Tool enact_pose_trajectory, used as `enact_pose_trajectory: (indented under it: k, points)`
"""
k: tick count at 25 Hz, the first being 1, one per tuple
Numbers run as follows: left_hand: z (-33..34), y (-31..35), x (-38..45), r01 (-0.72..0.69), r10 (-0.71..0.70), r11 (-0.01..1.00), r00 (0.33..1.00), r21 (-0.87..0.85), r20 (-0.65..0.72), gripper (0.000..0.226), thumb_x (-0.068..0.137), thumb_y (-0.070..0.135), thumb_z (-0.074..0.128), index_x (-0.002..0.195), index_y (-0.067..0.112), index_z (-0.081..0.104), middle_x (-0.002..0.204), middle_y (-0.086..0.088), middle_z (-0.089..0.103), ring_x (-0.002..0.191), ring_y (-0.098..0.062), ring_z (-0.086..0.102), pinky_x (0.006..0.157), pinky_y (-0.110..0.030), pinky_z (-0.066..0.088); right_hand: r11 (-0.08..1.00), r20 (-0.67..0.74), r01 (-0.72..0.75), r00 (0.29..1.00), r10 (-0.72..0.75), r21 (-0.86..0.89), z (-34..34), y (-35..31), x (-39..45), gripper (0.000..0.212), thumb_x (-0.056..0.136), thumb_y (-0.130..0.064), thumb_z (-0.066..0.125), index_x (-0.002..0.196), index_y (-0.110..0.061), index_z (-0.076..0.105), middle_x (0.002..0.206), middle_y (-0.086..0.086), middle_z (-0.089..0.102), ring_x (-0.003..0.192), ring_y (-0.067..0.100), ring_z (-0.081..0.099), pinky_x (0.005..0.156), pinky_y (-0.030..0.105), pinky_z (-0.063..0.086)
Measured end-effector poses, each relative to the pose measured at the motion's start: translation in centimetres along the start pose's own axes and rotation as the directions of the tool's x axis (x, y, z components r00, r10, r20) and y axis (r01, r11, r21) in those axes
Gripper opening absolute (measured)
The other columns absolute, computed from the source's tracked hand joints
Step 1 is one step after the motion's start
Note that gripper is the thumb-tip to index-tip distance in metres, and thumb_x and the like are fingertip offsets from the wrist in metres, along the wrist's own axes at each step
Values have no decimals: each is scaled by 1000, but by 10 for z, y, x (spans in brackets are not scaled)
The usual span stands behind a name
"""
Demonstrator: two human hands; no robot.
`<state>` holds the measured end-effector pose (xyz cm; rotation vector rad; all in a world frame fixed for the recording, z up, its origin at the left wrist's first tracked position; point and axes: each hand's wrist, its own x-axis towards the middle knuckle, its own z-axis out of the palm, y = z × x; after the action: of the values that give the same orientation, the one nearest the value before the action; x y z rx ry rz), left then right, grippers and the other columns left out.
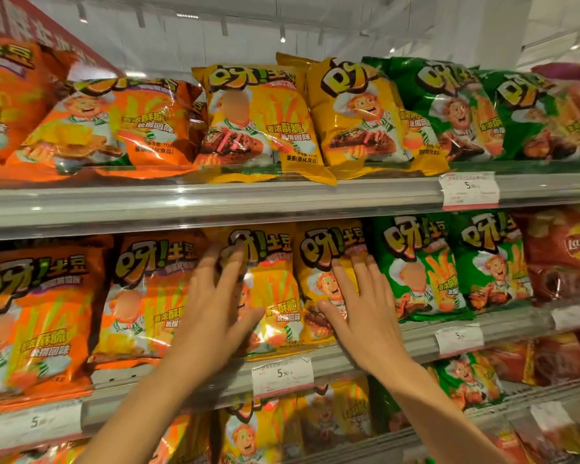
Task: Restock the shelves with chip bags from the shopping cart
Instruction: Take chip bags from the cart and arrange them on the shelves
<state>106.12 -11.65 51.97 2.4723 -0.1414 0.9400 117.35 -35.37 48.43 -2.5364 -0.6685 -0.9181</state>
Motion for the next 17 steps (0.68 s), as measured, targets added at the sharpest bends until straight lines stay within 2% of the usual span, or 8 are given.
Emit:
enact_pose_trajectory:
  k: [2, 4, 6, 8, 11, 14, 17]
  points:
    - [13, 8, -9, -87, 92, 972, 996, 219, -12, 88, 88, 76, 43, 160, 40, 9, 164, -5, 11, 151, -33, 12, 119, -53, 22, 1000, 29, 7, 1000, -6, -21, 3, 3, -2, 70, 101, -68, 23, 160, -31, 19, 167, 7, 18, 156, 28, 1, 125, 49, 13]
    - [20, 10, -8, -32, 26, 951, 999, 308, 24, 90, 87, 81, 37, 161, 37, 11, 164, -11, 14, 151, -38, 9, 119, -58, 19, 1000, 45, 19, 999, -19, -11, 2, 5, -2, 74, 99, -71, 22, 160, -30, 20, 167, 8, 17, 156, 28, 0, 125, 50, 12]
    - [23, 7, -1, 12, -26, 940, 999, 340, 35, 91, 86, 80, 38, 161, 36, 11, 164, -12, 16, 150, -38, 9, 119, -59, 20, 999, 52, 45, 998, -44, -16, 0, 8, -1, 75, 97, -73, 21, 160, -32, 19, 168, 9, 16, 156, 29, 0, 126, 50, 11]
    - [26, 4, 0, 1, -13, 935, 999, 354, 31, 91, 87, 77, 41, 161, 37, 10, 164, -10, 16, 150, -36, 9, 118, -59, 22, 997, 75, 66, 995, -63, -29, -3, 10, -2, 75, 97, -73, 21, 161, -33, 16, 169, 8, 12, 156, 29, -2, 126, 50, 11]
    - [29, 1, -8, -24, 3, 943, 998, 331, 65, 89, 88, 78, 37, 160, 40, 2, 166, -5, 12, 151, -33, 5, 118, -56, 22, 997, 72, 72, 995, -71, -3, -5, 12, -4, 76, 96, -74, 21, 161, -34, 14, 170, 6, 8, 157, 27, -5, 126, 51, 10]
    - [29, -1, -14, -28, 3, 950, 997, 312, 80, 86, 89, 79, 30, 159, 43, -4, 169, -1, 4, 155, -33, 1, 121, -54, 17, 997, 51, 82, 995, -81, -6, -6, 8, -6, 76, 97, -76, 17, 160, -35, 14, 170, 5, 7, 157, 25, -8, 126, 49, 2]
    - [26, 3, -14, -13, -27, 936, 994, 351, 107, 85, 87, 82, 21, 157, 46, -13, 170, 1, -4, 155, -32, -5, 123, -54, 12, 992, 146, 103, 985, -91, -75, -8, 2, -8, 80, 93, -78, 9, 160, -33, 10, 169, 8, 12, 157, 29, -4, 126, 51, -1]
